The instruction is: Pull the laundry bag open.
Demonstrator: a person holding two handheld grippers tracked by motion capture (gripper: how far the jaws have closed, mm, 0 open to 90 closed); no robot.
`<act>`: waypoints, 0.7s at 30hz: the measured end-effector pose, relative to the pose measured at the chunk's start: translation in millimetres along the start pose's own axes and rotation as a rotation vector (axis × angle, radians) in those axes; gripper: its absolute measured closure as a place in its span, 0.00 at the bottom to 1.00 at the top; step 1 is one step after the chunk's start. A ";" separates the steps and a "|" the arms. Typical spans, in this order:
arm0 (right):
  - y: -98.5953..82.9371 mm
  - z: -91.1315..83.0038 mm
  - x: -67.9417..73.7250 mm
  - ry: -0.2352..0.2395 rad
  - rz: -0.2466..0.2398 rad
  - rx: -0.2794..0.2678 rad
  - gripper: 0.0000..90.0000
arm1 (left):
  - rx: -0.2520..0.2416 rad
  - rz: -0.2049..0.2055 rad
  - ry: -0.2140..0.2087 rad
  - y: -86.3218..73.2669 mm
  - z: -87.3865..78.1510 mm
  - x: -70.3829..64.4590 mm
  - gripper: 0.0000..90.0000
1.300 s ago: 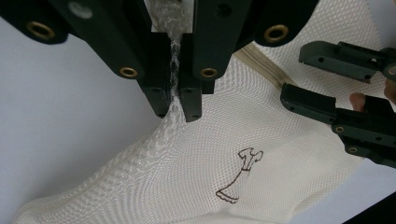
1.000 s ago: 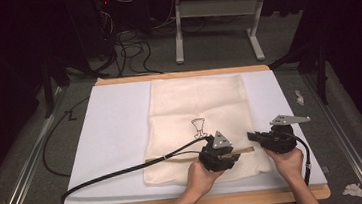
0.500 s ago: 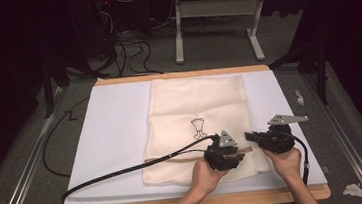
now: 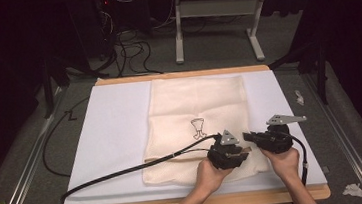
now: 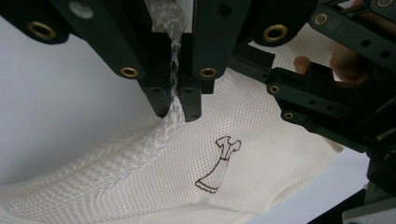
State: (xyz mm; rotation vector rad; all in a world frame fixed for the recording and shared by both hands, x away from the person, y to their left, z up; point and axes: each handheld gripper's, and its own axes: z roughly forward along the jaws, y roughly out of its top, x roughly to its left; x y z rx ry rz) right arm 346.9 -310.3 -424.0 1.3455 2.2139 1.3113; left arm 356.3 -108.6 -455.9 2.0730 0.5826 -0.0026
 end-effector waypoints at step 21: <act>-1.5 0.2 -1.8 -0.005 0.002 0.003 0.98 | -0.011 0.008 -0.059 0.1 7.3 -5.5 0.84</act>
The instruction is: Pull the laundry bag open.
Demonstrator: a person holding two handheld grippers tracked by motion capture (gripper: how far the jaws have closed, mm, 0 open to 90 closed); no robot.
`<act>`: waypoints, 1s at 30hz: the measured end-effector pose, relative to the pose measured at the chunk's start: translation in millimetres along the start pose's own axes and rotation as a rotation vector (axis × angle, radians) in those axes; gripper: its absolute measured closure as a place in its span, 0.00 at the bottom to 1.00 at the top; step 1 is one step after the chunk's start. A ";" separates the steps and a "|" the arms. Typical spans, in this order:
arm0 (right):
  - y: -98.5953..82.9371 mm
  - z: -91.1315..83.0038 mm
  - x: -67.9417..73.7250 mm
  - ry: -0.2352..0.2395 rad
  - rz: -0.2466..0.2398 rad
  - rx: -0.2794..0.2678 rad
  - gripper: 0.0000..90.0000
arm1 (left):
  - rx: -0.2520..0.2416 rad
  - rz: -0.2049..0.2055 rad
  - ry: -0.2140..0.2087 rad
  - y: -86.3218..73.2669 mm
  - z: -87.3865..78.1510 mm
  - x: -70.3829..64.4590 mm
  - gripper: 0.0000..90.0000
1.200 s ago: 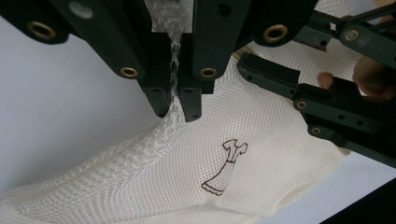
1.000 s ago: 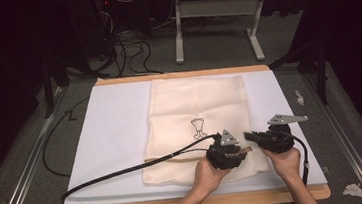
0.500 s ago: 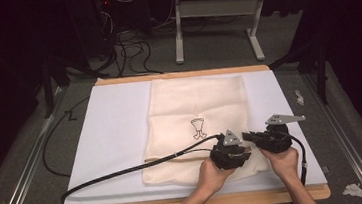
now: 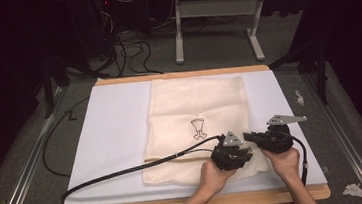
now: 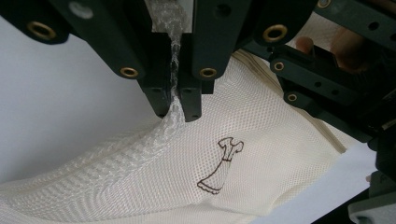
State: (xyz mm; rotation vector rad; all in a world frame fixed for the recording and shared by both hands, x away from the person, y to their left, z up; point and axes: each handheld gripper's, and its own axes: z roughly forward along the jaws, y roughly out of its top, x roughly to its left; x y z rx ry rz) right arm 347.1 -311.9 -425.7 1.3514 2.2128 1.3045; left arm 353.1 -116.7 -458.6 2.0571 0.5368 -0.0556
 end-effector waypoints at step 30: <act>-3.7 -3.1 -4.5 -0.012 -0.025 0.006 0.98 | 0.047 0.020 0.019 5.2 -9.1 2.0 0.97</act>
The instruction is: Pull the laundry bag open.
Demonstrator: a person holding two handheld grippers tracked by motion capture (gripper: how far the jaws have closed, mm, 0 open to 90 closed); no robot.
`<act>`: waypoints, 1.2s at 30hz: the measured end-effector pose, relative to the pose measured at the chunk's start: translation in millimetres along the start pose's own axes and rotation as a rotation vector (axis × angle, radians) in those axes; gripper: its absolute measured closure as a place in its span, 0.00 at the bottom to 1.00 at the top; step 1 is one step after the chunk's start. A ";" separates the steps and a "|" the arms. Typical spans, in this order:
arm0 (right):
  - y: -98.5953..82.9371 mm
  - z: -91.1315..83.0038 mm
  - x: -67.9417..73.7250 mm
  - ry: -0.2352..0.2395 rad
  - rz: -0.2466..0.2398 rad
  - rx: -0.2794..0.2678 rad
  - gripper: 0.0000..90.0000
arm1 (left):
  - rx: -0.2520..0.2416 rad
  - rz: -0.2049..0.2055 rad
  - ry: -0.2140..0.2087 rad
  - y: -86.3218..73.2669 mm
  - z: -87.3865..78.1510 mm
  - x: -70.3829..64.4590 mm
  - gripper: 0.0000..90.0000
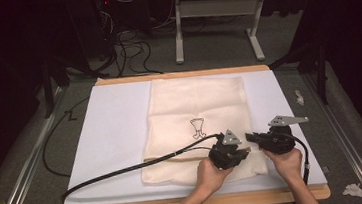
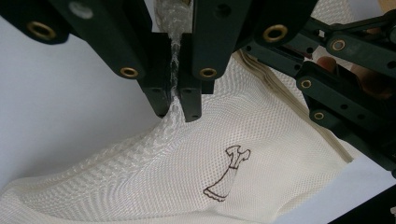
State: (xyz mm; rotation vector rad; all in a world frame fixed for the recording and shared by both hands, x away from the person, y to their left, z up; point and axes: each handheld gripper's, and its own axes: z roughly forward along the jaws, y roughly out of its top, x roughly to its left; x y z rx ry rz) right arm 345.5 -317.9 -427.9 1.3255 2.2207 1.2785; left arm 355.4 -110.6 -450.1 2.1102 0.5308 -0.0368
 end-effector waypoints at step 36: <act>-1.3 -3.2 -4.0 -0.009 0.002 -0.005 0.98 | 0.024 0.040 0.072 -4.1 -18.3 3.0 0.97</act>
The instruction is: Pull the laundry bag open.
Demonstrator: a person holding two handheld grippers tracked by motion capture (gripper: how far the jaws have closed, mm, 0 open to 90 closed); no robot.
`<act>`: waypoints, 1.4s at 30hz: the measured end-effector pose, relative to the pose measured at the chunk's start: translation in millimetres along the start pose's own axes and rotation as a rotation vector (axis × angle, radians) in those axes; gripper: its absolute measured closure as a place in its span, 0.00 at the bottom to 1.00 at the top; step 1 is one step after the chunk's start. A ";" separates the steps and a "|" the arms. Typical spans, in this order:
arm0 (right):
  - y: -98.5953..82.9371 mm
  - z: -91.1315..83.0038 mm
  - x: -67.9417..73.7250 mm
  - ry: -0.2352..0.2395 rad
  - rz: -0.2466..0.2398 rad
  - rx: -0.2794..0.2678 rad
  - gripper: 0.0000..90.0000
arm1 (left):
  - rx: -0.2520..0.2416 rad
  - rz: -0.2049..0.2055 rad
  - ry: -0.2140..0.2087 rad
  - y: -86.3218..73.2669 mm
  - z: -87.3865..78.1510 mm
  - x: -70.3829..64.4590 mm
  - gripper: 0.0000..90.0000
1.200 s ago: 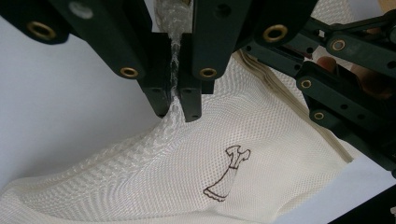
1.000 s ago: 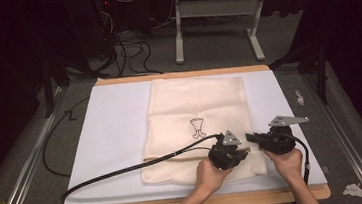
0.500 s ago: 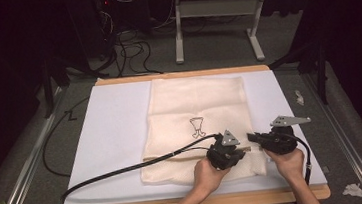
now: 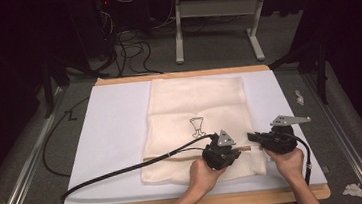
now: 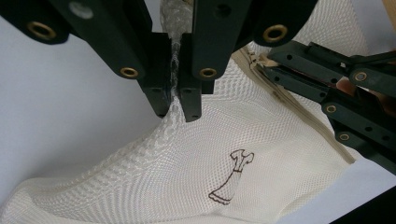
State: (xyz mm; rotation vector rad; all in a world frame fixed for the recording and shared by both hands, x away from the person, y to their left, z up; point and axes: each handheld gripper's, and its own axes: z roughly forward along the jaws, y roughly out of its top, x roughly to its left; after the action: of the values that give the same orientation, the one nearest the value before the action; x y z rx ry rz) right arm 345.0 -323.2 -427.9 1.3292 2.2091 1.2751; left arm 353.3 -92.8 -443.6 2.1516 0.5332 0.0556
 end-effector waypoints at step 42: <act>1.0 6.7 -4.4 -0.014 0.008 0.022 0.98 | -0.003 -0.024 0.023 -7.3 -16.8 12.1 0.97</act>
State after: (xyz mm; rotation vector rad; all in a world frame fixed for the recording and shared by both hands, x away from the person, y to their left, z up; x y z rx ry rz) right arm 352.0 -322.9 -431.9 1.3513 2.2169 1.2446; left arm 357.7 -71.5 -441.0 2.1439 0.5722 0.0672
